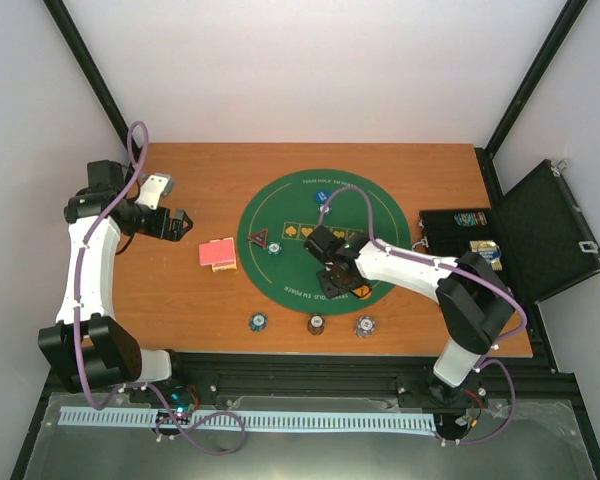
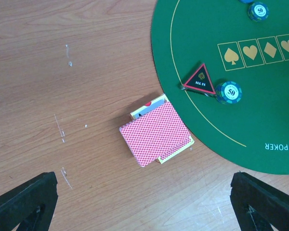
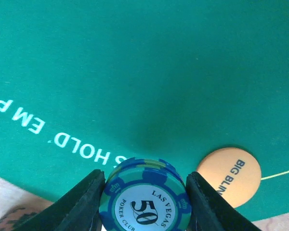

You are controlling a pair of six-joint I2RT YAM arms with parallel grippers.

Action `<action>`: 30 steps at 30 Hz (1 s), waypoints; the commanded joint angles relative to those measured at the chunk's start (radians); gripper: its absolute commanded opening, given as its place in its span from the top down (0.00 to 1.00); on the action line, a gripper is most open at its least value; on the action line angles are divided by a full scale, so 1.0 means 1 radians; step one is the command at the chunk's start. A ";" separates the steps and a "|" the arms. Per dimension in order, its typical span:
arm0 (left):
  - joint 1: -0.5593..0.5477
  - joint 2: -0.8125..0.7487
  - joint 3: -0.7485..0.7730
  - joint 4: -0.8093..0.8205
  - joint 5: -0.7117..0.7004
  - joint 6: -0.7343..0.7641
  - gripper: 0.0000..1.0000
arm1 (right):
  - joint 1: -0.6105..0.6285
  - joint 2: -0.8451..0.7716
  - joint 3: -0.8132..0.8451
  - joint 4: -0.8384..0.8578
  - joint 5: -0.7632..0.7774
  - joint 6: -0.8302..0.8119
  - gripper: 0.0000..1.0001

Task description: Distribute texas hold em gaming equipment

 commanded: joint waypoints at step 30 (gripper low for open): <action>0.009 -0.017 0.050 -0.031 0.025 0.036 0.00 | -0.104 0.041 -0.003 0.100 -0.002 -0.016 0.28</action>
